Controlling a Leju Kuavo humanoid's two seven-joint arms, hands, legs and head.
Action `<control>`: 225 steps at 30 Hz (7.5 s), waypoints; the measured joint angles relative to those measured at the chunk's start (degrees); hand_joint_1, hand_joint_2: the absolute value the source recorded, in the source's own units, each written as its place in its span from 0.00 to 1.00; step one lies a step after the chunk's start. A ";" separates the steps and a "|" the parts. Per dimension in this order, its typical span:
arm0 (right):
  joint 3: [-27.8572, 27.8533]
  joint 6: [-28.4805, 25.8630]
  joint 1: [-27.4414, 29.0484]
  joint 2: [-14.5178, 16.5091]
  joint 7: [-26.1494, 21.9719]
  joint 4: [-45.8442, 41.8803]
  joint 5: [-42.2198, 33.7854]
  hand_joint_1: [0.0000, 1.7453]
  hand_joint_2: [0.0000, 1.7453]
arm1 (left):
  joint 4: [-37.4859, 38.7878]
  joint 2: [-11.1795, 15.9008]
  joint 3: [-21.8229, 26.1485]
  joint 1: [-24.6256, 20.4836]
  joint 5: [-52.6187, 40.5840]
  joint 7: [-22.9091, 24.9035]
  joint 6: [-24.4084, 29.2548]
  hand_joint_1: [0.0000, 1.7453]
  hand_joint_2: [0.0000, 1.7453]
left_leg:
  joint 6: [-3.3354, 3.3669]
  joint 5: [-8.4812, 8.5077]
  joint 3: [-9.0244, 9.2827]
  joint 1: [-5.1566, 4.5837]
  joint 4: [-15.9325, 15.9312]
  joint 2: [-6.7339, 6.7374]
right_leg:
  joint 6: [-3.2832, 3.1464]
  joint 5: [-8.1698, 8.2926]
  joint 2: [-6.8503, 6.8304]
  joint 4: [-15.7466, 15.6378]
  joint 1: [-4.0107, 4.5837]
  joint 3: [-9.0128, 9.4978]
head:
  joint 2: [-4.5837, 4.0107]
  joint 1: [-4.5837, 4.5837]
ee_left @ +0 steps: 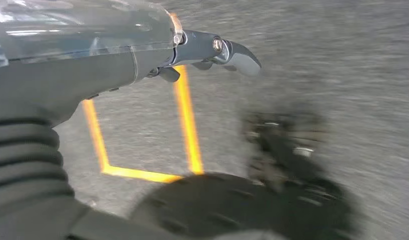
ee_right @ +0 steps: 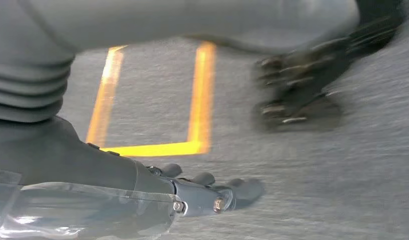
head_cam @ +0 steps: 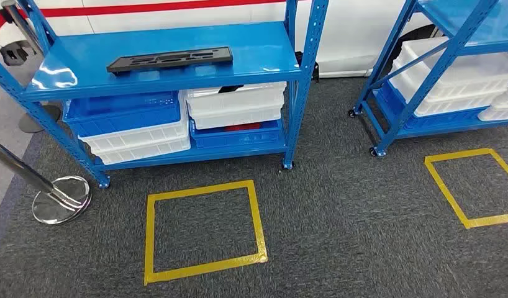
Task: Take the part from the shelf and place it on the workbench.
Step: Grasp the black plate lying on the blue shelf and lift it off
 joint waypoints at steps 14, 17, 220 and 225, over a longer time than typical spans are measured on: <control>-8.54 -2.58 -2.29 2.19 -1.06 0.56 14.62 0.00 0.00 | 2.57 -0.84 8.71 -3.28 -18.52 0.39 4.43 0.00 0.00 | -0.75 0.21 -0.36 1.17 -0.01 0.71 | 1.28 -0.62 -0.89 0.20 -0.36 0.93 | 0.00 -0.02; -10.89 -2.86 -3.28 2.59 -1.62 0.80 17.89 0.00 0.00 | 3.12 -1.36 11.00 -4.03 -22.93 0.48 5.43 0.00 0.00 | 0.63 0.72 -0.17 1.28 -0.53 0.79 | 2.19 -1.90 -0.79 1.90 -0.64 0.25 | 0.00 -0.02; 47.14 -16.52 -58.34 3.56 -6.72 -12.77 83.13 1.00 1.00 | 15.12 -8.86 43.50 -16.44 -85.13 3.70 13.42 0.00 0.00 | -1.24 -1.76 -6.26 1.25 6.97 0.86 | -1.13 2.17 -0.16 0.59 -0.16 -3.24 | 0.00 0.18; 39.96 -6.66 -52.25 3.66 -25.62 -22.73 50.18 0.99 1.00 | 15.11 -8.84 43.38 -16.28 -85.11 2.19 13.10 0.00 1.00 | -1.11 -2.87 -10.04 1.23 14.49 0.86 | -1.60 1.81 0.01 0.99 0.45 -3.19 | 0.00 0.17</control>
